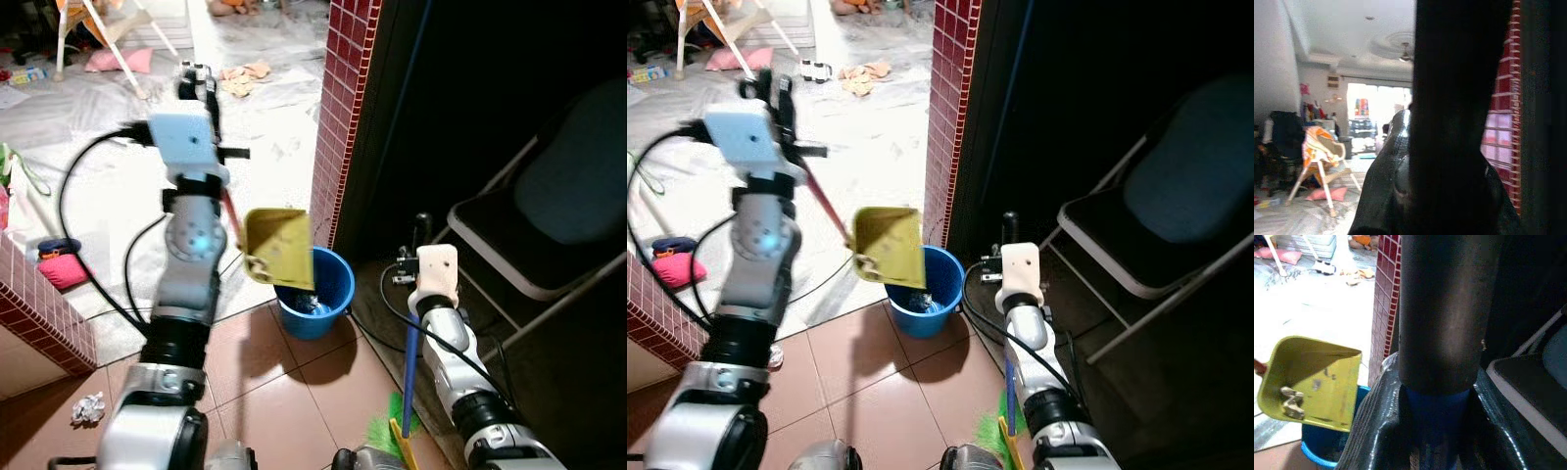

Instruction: Sweep floor

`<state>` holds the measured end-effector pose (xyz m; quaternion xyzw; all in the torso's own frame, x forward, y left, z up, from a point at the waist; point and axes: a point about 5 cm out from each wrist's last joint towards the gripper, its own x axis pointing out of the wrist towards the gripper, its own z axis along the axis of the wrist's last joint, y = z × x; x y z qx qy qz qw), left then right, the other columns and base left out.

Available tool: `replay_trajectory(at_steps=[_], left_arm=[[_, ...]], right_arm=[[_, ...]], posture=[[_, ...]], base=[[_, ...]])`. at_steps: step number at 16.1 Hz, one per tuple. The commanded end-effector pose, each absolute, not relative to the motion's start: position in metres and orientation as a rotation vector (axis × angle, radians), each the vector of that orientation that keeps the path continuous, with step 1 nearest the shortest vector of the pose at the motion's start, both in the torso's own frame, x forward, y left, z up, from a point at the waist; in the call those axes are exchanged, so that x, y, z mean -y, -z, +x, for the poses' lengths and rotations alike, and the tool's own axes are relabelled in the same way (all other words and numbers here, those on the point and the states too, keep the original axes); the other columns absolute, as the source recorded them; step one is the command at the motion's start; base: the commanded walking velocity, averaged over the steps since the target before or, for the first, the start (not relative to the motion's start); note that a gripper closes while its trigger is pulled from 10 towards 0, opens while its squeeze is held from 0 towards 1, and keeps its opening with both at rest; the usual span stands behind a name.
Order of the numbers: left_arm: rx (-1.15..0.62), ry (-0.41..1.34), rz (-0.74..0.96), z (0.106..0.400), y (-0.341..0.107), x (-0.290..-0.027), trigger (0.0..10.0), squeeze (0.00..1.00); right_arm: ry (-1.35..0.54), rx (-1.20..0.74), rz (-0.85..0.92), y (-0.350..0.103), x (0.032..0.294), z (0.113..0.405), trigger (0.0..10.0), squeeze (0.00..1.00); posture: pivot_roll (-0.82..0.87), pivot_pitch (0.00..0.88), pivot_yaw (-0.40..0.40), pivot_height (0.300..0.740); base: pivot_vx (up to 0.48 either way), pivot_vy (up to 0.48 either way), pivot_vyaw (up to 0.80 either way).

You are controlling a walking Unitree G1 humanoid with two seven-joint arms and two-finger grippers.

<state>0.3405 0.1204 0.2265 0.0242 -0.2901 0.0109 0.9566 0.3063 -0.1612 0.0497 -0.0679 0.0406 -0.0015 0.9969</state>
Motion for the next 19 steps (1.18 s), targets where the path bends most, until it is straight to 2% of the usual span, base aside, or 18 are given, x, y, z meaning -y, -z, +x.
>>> replay_trajectory(at_steps=[1,4,9,11,14,19], left_arm=[[0.663,0.034,0.070,0.336,-0.235,-0.111,10.0,0.00],[0.662,0.150,0.108,0.331,-0.224,-0.092,10.0,0.00],[0.635,0.479,0.219,0.313,-0.196,-0.056,10.0,0.00],[0.576,0.703,0.300,0.300,-0.170,-0.036,10.0,0.00],[0.492,0.947,0.460,0.283,-0.137,-0.024,10.0,0.00],[0.489,1.019,0.577,0.283,-0.131,-0.026,10.0,0.00]], right_arm=[[0.021,-0.046,-0.129,-0.056,0.163,0.308,10.0,0.00],[0.022,-0.044,-0.129,-0.056,0.162,0.308,10.0,0.00],[0.023,-0.043,-0.129,-0.057,0.161,0.308,10.0,0.00],[0.023,-0.040,-0.132,-0.057,0.161,0.309,10.0,0.00],[0.018,-0.027,-0.134,-0.061,0.160,0.311,10.0,0.00],[0.009,-0.023,-0.140,-0.062,0.159,0.312,10.0,0.00]], posture=[[0.00,0.000,-0.001,0.740],[0.00,0.000,0.002,0.740],[0.00,0.000,0.007,0.740],[0.00,0.000,0.006,0.740],[-0.01,0.000,0.003,0.740],[0.00,0.000,-0.005,0.740]], base=[[0.000,0.000,0.00],[0.000,0.000,0.00],[0.000,0.000,0.00],[0.000,0.000,0.00],[0.000,0.000,0.00],[0.000,0.000,0.00]])
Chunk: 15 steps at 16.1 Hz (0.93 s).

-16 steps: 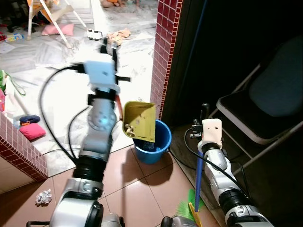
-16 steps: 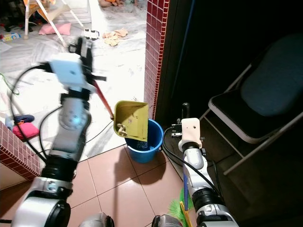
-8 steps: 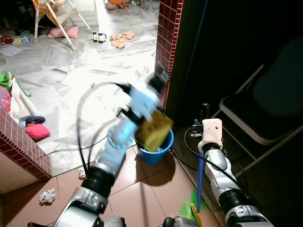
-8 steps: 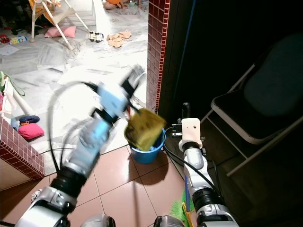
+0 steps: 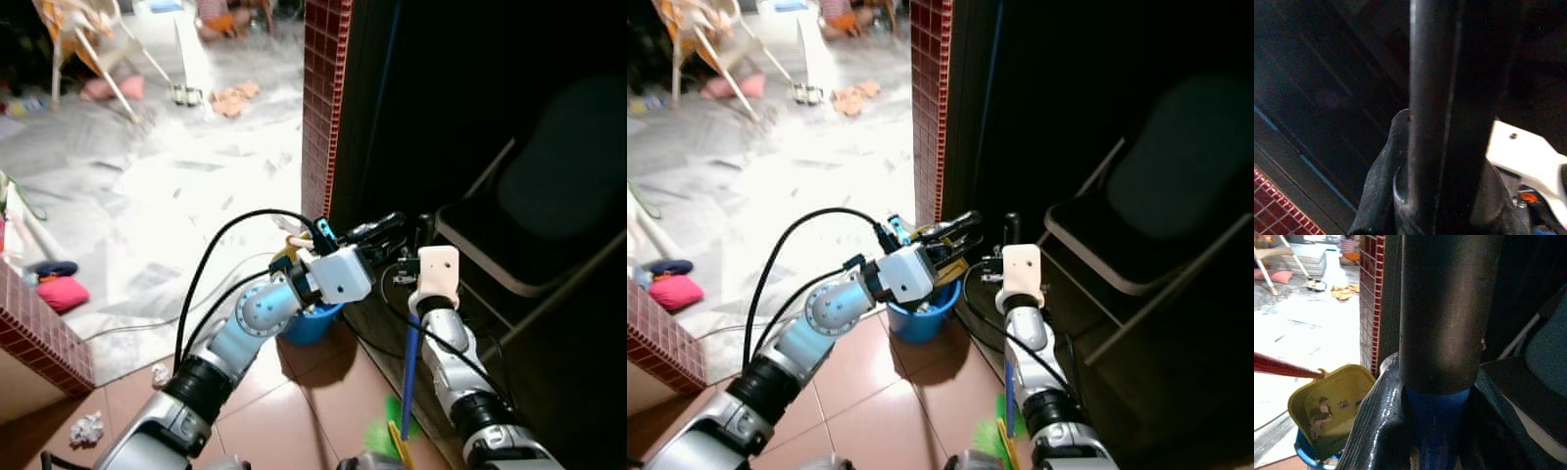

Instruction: Sweep floor

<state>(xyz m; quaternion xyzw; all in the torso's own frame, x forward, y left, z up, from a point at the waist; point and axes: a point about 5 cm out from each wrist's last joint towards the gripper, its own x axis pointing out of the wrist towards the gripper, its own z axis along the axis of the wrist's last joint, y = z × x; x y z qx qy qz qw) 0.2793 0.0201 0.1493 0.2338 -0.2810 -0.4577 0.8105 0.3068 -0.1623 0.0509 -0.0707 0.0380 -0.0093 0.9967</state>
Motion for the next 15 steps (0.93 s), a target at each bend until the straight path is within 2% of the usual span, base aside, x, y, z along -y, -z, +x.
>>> replay_trajectory(at_steps=[1,9,11,15], left_arm=[[0.489,1.019,0.585,0.285,-0.132,-0.029,10.0,0.00],[0.554,0.910,0.625,0.304,-0.161,-0.050,10.0,0.00],[0.546,0.831,0.588,0.311,-0.166,-0.061,10.0,0.00],[0.569,0.570,0.391,0.329,-0.198,-0.095,10.0,0.00]], right_arm=[[0.008,-0.023,-0.141,-0.062,0.160,0.313,10.0,0.00],[0.006,-0.016,-0.151,-0.065,0.161,0.316,10.0,0.00],[0.005,-0.014,-0.151,-0.065,0.161,0.316,10.0,0.00],[0.002,-0.011,-0.155,-0.065,0.162,0.316,10.0,0.00]], posture=[[0.00,0.000,-0.007,0.740],[-0.01,0.000,-0.010,0.740],[-0.01,0.000,-0.010,0.740],[0.00,0.000,-0.018,0.740]], base=[[0.000,0.000,0.00],[0.000,0.000,0.00],[0.000,0.000,0.00],[0.000,0.000,0.00]])
